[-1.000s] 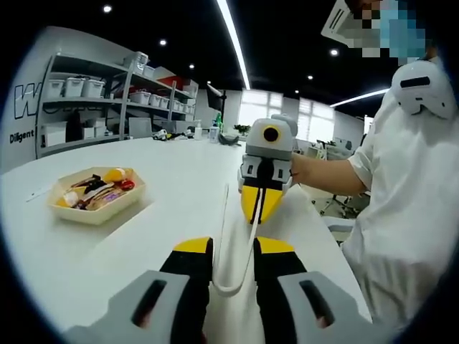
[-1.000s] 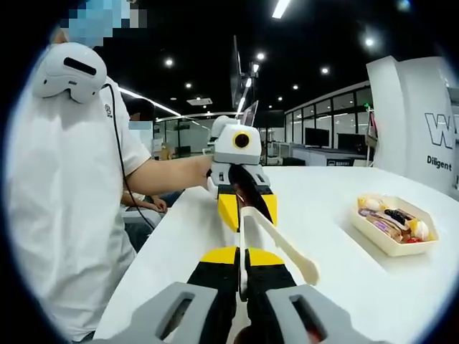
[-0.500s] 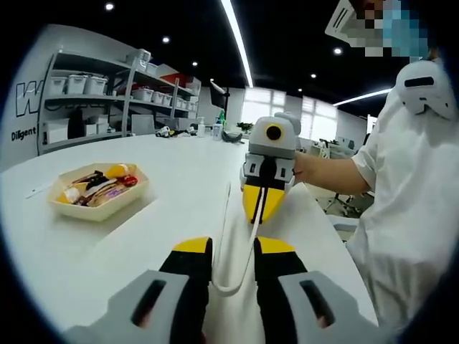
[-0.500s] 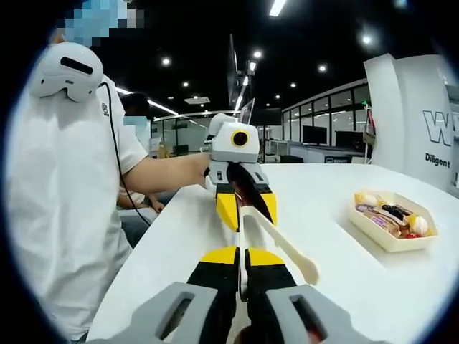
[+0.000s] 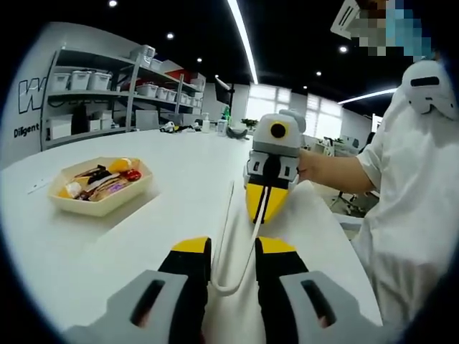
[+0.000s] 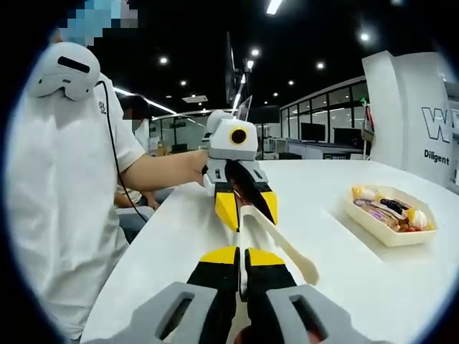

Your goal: Place the target food into the container with the food tongs after gripping and lifting it, then release it inside without dropping or visibly crushing the food.

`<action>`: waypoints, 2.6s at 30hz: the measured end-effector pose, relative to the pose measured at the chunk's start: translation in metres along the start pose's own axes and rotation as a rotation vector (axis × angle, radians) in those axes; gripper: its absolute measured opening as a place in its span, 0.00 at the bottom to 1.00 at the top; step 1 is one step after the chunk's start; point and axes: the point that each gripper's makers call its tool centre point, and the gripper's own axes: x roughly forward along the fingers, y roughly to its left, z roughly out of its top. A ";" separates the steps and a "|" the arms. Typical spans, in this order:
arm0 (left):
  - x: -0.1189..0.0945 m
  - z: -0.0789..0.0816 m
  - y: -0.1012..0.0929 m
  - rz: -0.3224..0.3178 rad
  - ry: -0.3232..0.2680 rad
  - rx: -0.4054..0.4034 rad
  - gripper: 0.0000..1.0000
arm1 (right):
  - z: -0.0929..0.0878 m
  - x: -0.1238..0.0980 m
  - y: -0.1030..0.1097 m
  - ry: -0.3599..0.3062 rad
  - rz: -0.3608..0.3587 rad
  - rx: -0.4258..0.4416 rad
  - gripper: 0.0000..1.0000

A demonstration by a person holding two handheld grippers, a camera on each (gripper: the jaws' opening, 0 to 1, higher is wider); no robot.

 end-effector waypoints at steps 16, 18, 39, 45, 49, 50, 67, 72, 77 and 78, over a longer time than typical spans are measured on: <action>0.003 -0.004 0.003 0.009 0.016 -0.004 0.23 | -0.006 0.000 -0.004 0.013 -0.001 0.015 0.00; 0.004 -0.004 0.003 0.009 0.019 -0.004 0.23 | -0.007 0.000 -0.004 0.016 0.000 0.014 0.00; 0.006 -0.009 0.004 0.016 0.047 0.001 0.23 | -0.014 0.001 -0.004 0.041 -0.001 0.031 0.00; 0.007 -0.010 0.004 0.017 0.052 0.003 0.23 | -0.015 0.001 -0.004 0.046 -0.002 0.032 0.00; 0.007 -0.010 0.004 0.018 0.055 0.003 0.23 | -0.016 0.001 -0.004 0.049 -0.002 0.033 0.00; 0.007 -0.011 0.004 0.018 0.056 0.003 0.23 | -0.016 0.001 -0.004 0.050 -0.002 0.035 0.00; 0.008 -0.012 0.003 0.021 0.070 0.011 0.24 | -0.019 0.001 -0.004 0.064 -0.003 0.037 0.00; 0.008 -0.013 0.003 0.022 0.075 0.014 0.24 | -0.020 0.001 -0.004 0.068 -0.004 0.041 0.00; 0.008 -0.013 0.004 0.025 0.078 0.017 0.24 | -0.021 0.002 -0.004 0.072 -0.008 0.044 0.00; 0.008 -0.014 0.004 0.026 0.079 0.018 0.24 | -0.021 0.002 -0.004 0.073 -0.008 0.044 0.00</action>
